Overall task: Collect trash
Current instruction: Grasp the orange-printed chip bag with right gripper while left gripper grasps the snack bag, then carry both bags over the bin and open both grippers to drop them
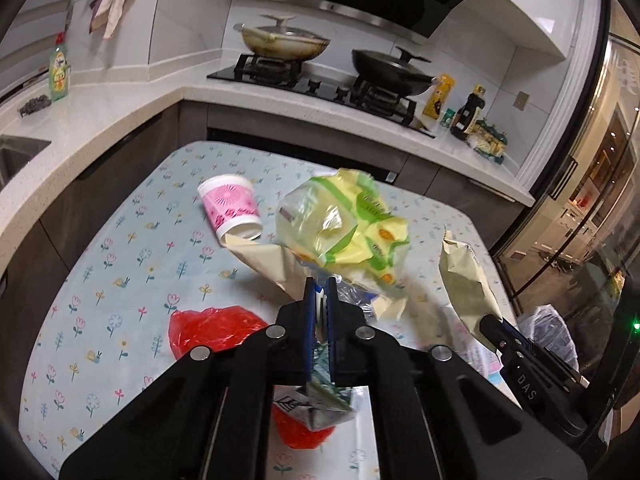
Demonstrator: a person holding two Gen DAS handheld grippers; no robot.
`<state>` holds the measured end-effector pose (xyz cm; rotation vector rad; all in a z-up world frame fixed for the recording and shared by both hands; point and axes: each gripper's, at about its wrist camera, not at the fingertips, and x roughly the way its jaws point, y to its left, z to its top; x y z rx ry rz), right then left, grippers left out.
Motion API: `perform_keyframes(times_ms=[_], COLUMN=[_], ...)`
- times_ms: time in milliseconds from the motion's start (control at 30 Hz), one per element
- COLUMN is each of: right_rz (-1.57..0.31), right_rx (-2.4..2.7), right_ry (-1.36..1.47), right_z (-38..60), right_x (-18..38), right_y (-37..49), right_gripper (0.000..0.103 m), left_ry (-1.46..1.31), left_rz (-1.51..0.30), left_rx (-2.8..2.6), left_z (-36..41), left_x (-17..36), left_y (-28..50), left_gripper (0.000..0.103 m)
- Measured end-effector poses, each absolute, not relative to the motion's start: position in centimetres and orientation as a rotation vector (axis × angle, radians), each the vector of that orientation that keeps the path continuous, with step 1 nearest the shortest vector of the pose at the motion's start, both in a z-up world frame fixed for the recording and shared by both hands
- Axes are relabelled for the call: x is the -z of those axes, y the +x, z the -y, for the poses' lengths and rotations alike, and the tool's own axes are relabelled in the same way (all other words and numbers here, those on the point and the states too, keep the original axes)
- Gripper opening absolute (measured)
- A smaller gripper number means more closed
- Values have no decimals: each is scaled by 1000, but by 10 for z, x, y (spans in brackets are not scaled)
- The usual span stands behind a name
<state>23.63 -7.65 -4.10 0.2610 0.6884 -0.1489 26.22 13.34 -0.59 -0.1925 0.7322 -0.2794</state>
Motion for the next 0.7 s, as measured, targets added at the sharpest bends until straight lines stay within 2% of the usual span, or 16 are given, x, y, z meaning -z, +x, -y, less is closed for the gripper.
perform_keyframes(times_ms=[333, 700], right_rz=[-577, -523], right_rx=[198, 298], right_ry=[334, 415], right_z=[129, 200], right_x=[0, -7], right_y=[180, 117], right_gripper=[10, 10], left_ry=[-165, -104], left_rz=[-646, -629], left_rx=[367, 504], left_z=[-93, -10], left_x=[-43, -66], left_y=[226, 184], left_gripper=[4, 4])
